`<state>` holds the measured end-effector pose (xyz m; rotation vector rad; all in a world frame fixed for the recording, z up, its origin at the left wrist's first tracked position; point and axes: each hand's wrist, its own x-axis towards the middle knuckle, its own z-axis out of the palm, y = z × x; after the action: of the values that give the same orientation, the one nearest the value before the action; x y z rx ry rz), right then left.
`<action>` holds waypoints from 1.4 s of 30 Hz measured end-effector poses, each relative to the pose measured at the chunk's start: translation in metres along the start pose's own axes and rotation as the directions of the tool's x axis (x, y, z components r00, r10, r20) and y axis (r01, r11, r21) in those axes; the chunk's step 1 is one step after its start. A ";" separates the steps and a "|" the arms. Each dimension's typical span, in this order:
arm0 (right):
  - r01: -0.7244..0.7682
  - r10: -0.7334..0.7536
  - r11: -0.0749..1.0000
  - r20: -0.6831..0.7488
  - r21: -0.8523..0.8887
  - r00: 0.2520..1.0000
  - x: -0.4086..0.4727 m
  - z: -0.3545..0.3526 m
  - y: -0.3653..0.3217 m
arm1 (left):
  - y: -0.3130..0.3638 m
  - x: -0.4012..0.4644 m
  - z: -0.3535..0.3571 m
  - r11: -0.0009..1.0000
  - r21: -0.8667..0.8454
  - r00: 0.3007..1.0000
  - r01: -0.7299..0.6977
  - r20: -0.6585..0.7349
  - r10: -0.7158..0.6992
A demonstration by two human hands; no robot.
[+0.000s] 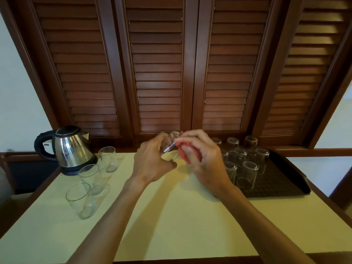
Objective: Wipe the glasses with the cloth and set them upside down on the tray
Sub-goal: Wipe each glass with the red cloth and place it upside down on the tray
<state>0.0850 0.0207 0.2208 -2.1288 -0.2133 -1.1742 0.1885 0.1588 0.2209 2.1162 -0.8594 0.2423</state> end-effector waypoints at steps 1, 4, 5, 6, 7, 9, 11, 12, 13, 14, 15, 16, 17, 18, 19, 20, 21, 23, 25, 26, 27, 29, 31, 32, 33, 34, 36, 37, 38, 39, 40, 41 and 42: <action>-0.028 0.028 1.000 -0.008 0.007 1.000 0.002 0.000 0.002 | -0.001 -0.001 0.000 1.000 -0.028 1.000 -0.011 -0.027 0.010; -0.110 0.113 0.992 -0.038 0.066 0.993 0.017 -0.004 0.002 | -0.001 -0.005 0.004 0.997 -0.015 0.997 -0.082 0.010 0.082; -0.095 0.099 0.991 -0.037 0.098 0.994 0.018 -0.004 -0.001 | -0.001 -0.005 0.004 0.995 -0.005 0.995 -0.095 0.016 0.095; -0.077 0.080 0.989 -0.022 0.127 0.997 0.017 -0.001 -0.006 | -0.003 -0.004 0.004 0.995 -0.002 0.995 -0.099 0.000 0.099; -0.063 0.063 0.988 0.004 0.144 0.998 0.013 0.002 -0.010 | -0.006 -0.002 0.003 0.995 -0.005 0.995 -0.096 -0.027 0.096; -0.059 0.057 0.990 0.014 0.131 0.998 0.009 0.003 -0.011 | -0.010 0.000 0.001 0.995 -0.012 0.993 -0.100 -0.059 0.099; -0.083 0.085 0.991 -0.011 0.107 0.996 0.017 0.001 -0.007 | -0.010 -0.006 0.004 0.993 -0.008 0.993 -0.115 -0.030 0.115; -0.085 0.086 0.992 -0.009 0.098 0.996 0.021 0.001 -0.007 | -0.008 -0.008 0.006 0.992 -0.008 0.992 -0.127 -0.010 0.127; -0.072 0.072 0.993 0.006 0.093 0.997 0.022 0.003 -0.009 | -0.008 -0.010 0.007 0.991 -0.011 0.991 -0.136 -0.004 0.136; -0.054 0.051 0.995 0.028 0.084 0.998 0.019 0.006 -0.013 | -0.010 -0.009 0.007 0.990 -0.016 0.990 -0.138 -0.017 0.138; -0.038 0.035 0.996 0.048 0.075 0.998 0.014 0.009 -0.015 | -0.013 -0.006 0.004 0.990 -0.024 0.990 -0.137 -0.042 0.135; -0.031 0.027 0.997 0.050 0.068 0.998 0.008 0.010 -0.014 | -0.016 -0.003 0.001 0.991 -0.033 0.990 -0.128 -0.066 0.125; -0.048 0.045 0.995 0.039 0.085 0.998 0.004 0.009 -0.012 | -0.019 -0.001 -0.002 0.993 -0.036 0.991 -0.116 -0.079 0.113; -0.072 0.070 0.991 0.023 0.112 0.997 0.007 0.007 -0.009 | -0.020 -0.001 -0.003 0.994 -0.034 0.992 -0.107 -0.074 0.105; -0.089 0.089 0.988 0.008 0.123 0.996 0.012 0.005 -0.006 | -0.018 -0.003 -0.002 0.993 -0.025 0.992 -0.113 -0.051 0.112; -0.090 0.091 0.989 0.001 0.116 0.996 0.017 0.005 -0.006 | -0.016 -0.006 0.001 0.992 -0.009 0.992 -0.127 -0.024 0.126; -0.072 0.072 0.991 0.008 0.108 0.997 0.021 0.006 -0.009 | -0.013 -0.008 0.003 0.990 0.006 0.990 -0.139 -0.003 0.139; -0.037 0.032 0.993 0.050 0.114 0.998 0.017 0.013 -0.013 | -0.015 -0.004 0.003 0.990 0.024 0.990 -0.137 -0.023 0.138; -0.063 0.051 0.985 0.074 0.161 0.996 0.009 0.015 -0.011 | -0.020 0.002 -0.002 0.993 0.010 0.990 -0.118 -0.072 0.118; -0.082 0.072 0.980 0.062 0.182 0.995 0.010 0.014 -0.008 | -0.022 0.004 -0.003 0.994 0.000 0.991 -0.110 -0.079 0.109; -0.098 0.092 0.980 0.043 0.174 0.995 0.015 0.013 -0.004 | -0.022 0.003 -0.003 0.994 0.000 0.991 -0.113 -0.065 0.113; -0.094 0.091 0.988 0.025 0.125 0.996 0.027 0.012 -0.003 | -0.018 -0.001 0.003 0.989 0.027 0.989 -0.147 -0.004 0.147; -0.037 0.033 0.995 0.044 0.096 0.998 0.027 0.017 -0.009 | -0.019 0.000 0.005 0.987 0.040 0.988 -0.155 0.003 0.155; -0.035 0.029 0.994 0.064 0.105 0.998 0.021 0.020 -0.009 | -0.022 0.002 0.003 0.989 0.031 0.989 -0.145 -0.022 0.146; -0.047 0.037 0.990 0.078 0.129 0.996 0.015 0.020 -0.009 | -0.026 0.005 0.000 0.990 0.012 0.989 -0.138 -0.049 0.139; -0.063 0.051 0.984 0.073 0.166 0.996 0.012 0.019 -0.007 | -0.028 0.006 -0.002 0.991 -0.008 0.989 -0.136 -0.066 0.136; -0.097 0.093 0.980 0.032 0.171 0.995 0.017 0.015 0.000 | -0.026 0.002 0.000 0.989 -0.014 0.988 -0.149 -0.036 0.148; -0.091 0.089 0.985 0.022 0.147 0.996 0.022 0.014 -0.001 | -0.024 -0.001 0.003 0.987 0.007 0.987 -0.162 0.001 0.162; -0.058 0.055 0.991 0.024 0.121 0.998 0.025 0.015 -0.003 | -0.022 -0.004 0.006 0.984 0.030 0.985 -0.174 0.026 0.173; -0.027 0.023 0.994 0.036 0.107 0.999 0.024 0.017 -0.006 | -0.022 -0.005 0.008 0.983 0.046 0.984 -0.175 0.029 0.174; -0.016 0.010 0.994 0.054 0.104 0.998 0.020 0.020 -0.009 | -0.024 -0.004 0.009 0.985 0.043 0.986 -0.165 0.010 0.165; -0.018 0.011 0.994 0.065 0.105 0.998 0.015 0.021 -0.009 | -0.026 -0.003 0.008 0.989 0.017 0.989 -0.149 -0.018 0.149; -0.030 0.023 0.993 0.054 0.116 0.998 0.010 0.021 -0.008 | -0.028 -0.002 0.007 0.991 -0.018 0.990 -0.135 -0.033 0.134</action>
<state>0.1020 0.0387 0.2254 -2.0555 -0.2700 -1.0652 0.2042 0.1667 0.1981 2.0332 -0.9835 0.3353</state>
